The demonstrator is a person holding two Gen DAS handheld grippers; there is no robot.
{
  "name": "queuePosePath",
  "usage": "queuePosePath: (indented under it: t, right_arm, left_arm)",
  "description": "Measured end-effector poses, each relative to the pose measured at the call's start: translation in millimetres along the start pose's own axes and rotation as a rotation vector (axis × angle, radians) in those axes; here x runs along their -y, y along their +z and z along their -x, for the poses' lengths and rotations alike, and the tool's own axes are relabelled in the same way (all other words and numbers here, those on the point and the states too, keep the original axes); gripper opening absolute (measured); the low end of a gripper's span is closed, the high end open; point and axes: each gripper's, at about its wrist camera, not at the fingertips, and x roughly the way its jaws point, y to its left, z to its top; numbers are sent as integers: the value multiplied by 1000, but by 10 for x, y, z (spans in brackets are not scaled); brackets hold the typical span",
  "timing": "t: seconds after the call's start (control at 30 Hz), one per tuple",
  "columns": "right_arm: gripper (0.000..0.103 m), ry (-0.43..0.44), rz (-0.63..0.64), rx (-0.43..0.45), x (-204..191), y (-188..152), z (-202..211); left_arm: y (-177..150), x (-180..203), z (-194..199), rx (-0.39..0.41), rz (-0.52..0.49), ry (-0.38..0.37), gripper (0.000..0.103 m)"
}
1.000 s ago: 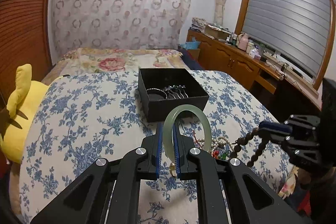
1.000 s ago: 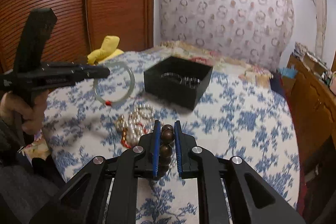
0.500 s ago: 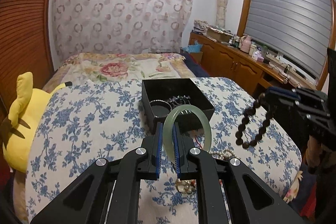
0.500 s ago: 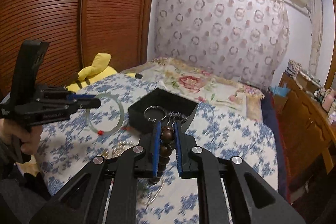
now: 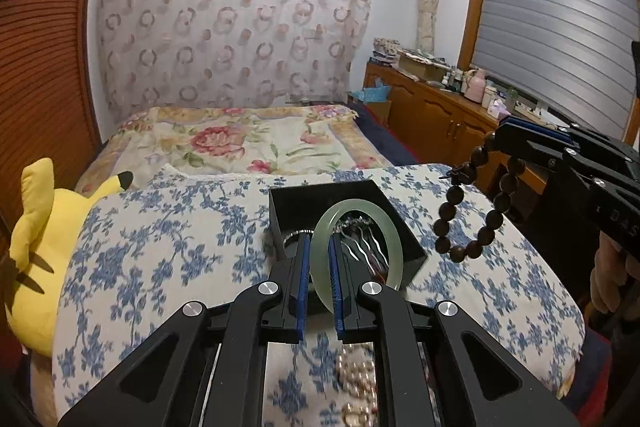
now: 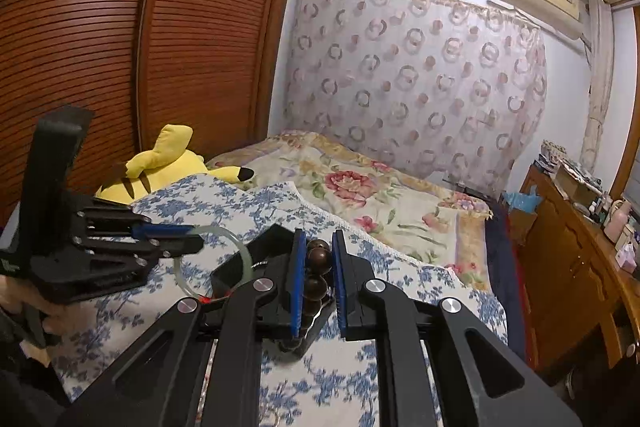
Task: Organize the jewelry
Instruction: 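Lower the jade bangle and bead bracelet into the black box and open both tools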
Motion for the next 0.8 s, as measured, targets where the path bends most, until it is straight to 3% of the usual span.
queuePosePath:
  t: [0.37,0.8]
  right_arm:
    - [15,3,6,-50,-6,35,-458]
    - [15,47,-43,-105,-32,-90,-751]
  left_arm:
    - [61,-23,-493,-53,12,14,10]
    - [98,-25,-608,-74,16,3,10]
